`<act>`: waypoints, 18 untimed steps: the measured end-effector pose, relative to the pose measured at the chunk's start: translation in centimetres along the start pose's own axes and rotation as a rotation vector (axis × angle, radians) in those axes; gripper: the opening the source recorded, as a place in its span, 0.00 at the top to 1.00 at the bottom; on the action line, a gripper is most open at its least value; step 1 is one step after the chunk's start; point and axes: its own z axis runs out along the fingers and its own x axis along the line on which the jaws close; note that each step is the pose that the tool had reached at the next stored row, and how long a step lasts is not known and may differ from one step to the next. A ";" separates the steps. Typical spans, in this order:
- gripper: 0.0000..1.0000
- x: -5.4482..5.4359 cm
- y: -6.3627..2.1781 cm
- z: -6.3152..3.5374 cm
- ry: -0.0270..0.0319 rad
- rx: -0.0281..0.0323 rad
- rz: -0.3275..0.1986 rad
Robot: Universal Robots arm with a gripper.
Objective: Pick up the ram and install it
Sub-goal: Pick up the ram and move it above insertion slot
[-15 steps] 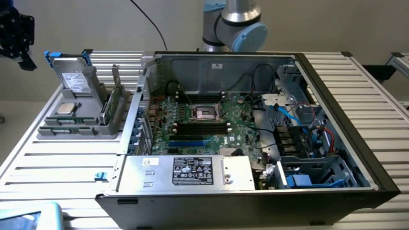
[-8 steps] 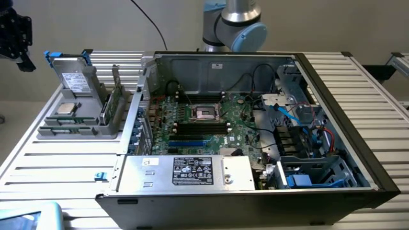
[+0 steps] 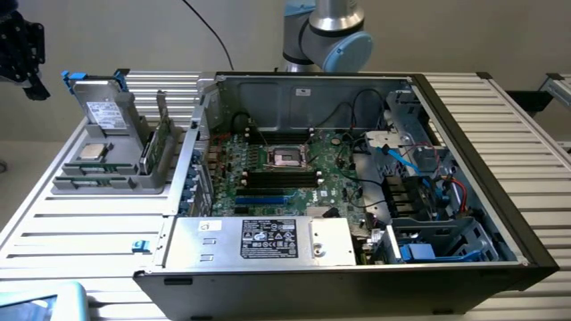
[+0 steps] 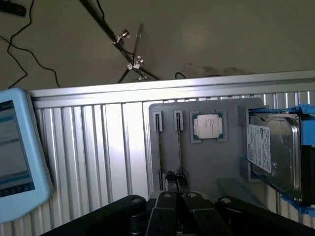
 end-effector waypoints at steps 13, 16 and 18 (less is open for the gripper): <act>0.82 0.0 0.00 0.00 -0.0003 0.0087 -0.015; 0.69 0.0 0.00 0.00 -0.0003 0.0087 -0.015; 0.64 0.0 0.00 0.00 -0.0003 0.0087 -0.015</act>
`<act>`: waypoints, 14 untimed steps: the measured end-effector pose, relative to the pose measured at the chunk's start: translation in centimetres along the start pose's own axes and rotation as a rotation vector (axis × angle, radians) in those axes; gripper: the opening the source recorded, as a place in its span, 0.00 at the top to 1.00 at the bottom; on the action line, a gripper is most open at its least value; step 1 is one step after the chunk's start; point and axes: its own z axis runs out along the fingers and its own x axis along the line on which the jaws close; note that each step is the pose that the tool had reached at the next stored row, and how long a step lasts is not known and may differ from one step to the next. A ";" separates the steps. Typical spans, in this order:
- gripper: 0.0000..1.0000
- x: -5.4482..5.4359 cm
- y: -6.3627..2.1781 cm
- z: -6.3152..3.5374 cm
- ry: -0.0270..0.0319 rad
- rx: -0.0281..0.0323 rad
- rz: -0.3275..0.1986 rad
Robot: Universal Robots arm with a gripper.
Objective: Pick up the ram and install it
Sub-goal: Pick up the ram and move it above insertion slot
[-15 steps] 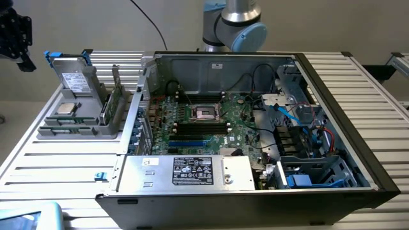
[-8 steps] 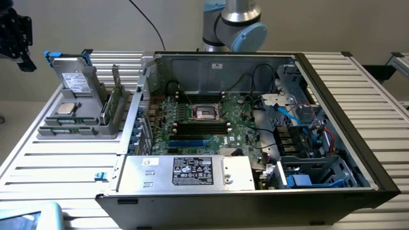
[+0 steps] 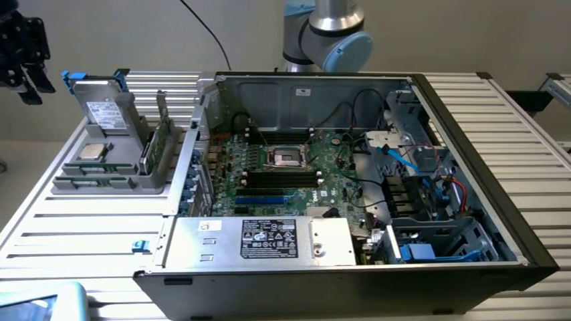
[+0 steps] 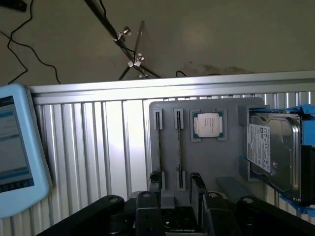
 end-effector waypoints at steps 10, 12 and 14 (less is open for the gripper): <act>0.51 0.5 -0.85 1.55 0.0003 0.0020 0.000; 0.51 0.8 -1.21 1.92 0.0003 0.0020 0.000; 0.51 1.0 -1.44 2.28 0.0003 0.0019 0.000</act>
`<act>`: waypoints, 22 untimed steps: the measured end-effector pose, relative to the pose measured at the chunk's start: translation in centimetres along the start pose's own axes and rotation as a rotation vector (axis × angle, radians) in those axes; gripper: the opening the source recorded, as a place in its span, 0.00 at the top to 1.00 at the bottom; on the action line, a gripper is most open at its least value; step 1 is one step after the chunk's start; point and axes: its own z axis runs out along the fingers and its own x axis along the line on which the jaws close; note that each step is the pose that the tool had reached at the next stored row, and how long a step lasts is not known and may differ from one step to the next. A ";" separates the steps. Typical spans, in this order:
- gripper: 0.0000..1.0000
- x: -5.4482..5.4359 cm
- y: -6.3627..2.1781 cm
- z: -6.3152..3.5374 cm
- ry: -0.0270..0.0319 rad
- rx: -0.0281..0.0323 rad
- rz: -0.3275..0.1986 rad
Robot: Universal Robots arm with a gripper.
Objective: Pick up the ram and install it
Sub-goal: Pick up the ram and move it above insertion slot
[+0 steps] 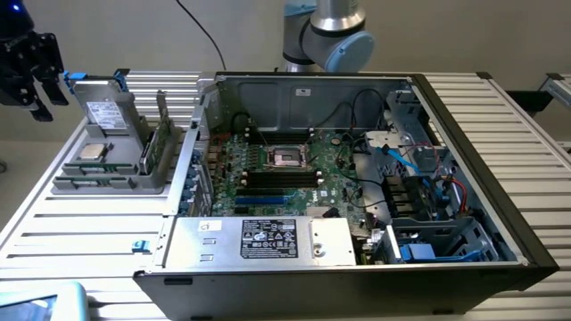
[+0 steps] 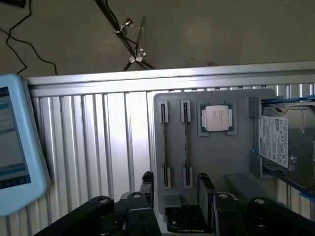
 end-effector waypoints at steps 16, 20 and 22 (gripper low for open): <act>0.51 0.0 -0.84 2.91 0.0000 0.0001 0.000; 0.51 0.0 -1.08 3.62 0.0000 0.0000 0.000; 0.51 0.0 -1.20 3.98 -0.0001 0.0001 0.000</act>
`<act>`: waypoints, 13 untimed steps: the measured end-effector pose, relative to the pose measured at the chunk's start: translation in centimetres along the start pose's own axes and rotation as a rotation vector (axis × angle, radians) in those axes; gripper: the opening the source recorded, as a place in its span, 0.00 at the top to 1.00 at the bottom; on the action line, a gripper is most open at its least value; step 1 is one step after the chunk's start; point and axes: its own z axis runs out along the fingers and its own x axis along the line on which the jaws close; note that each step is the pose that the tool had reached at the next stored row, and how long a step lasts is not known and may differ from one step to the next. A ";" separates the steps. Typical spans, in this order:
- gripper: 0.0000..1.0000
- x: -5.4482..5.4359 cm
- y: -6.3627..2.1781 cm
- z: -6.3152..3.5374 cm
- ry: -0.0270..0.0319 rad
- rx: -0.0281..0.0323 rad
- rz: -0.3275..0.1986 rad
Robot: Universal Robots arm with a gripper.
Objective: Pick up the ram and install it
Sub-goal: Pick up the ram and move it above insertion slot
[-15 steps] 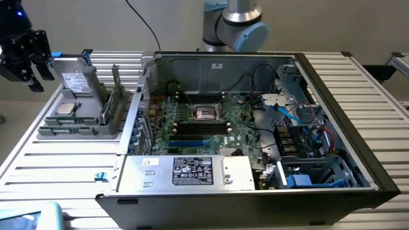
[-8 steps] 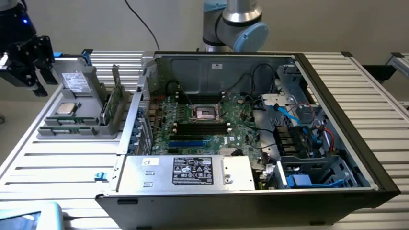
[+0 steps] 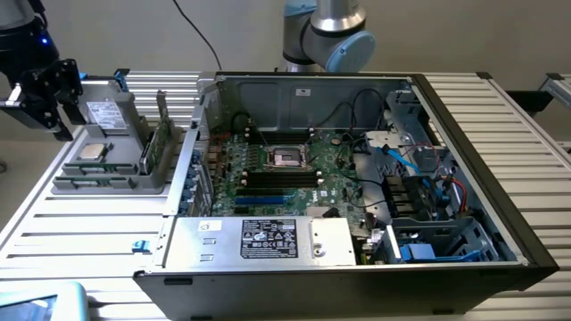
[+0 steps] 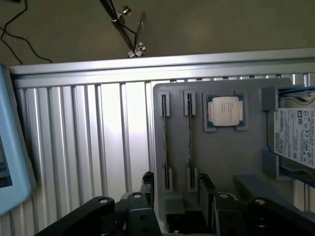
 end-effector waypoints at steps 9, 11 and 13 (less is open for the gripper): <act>0.51 0.1 -0.10 1.64 0.0000 -0.0001 0.000; 0.51 0.1 -0.11 2.01 0.0001 -0.0001 0.000; 0.51 0.2 -0.11 2.37 0.0001 -0.0002 0.000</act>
